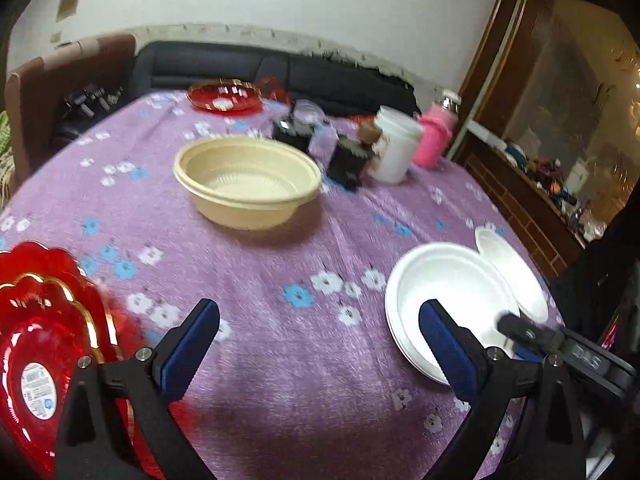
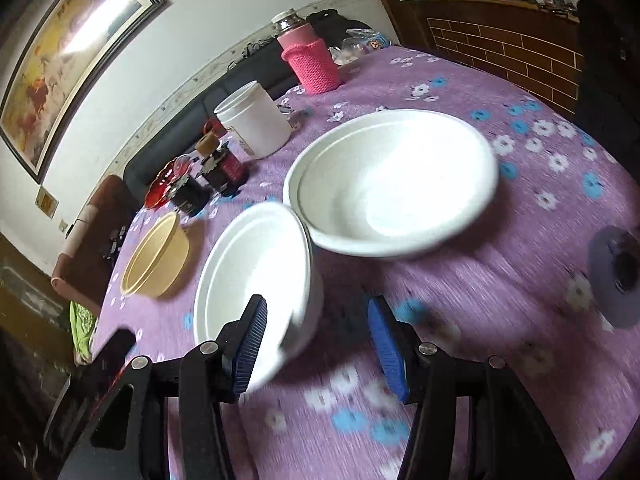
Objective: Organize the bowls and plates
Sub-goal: 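Close both grippers on the rim of the white paper plate, then lower the white paper plate onto the red plate stack and open both grippers, then lift both tools away from the stack toward the cream plastic bowl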
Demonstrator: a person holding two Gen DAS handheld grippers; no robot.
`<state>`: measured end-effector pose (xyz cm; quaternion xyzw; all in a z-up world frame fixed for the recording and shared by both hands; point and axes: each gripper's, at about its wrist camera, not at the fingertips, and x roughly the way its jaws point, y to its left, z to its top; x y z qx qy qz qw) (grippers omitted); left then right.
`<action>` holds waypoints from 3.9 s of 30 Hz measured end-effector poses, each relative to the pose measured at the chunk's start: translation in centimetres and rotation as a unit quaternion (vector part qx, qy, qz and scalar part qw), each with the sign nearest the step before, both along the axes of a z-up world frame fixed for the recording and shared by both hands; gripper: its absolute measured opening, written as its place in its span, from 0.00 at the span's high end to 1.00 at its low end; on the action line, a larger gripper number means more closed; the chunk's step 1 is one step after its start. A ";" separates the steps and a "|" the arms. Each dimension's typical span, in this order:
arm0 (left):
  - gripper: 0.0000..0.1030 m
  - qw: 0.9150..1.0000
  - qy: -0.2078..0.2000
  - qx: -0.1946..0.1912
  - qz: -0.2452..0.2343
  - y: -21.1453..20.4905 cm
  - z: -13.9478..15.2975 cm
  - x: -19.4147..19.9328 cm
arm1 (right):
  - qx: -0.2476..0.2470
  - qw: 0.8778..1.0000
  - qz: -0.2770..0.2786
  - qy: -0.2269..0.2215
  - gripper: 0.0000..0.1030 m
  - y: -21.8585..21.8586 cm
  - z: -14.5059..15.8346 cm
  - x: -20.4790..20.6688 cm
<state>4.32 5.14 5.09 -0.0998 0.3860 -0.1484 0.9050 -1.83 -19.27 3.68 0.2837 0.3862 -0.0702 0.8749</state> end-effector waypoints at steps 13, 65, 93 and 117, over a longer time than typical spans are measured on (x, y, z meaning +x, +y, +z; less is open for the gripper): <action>0.08 0.990 0.124 -0.003 -0.074 -6.3 -3.9 5.2 | 0.005 0.998 0.051 0.038 0.88 0.6 -2.8 1.4; 0.51 0.984 0.087 -0.042 0.147 25.9 1.4 -5.7 | -0.028 0.942 0.330 0.059 0.88 31.1 -1.4 4.2; 0.22 0.987 -0.030 -0.056 0.150 22.7 9.1 -14.6 | -0.129 0.950 0.279 -0.050 0.33 25.9 4.4 -2.6; 0.22 0.978 -0.019 -0.010 -0.206 1.7 19.3 -20.0 | -0.062 0.980 0.189 0.001 0.32 12.4 0.6 -5.8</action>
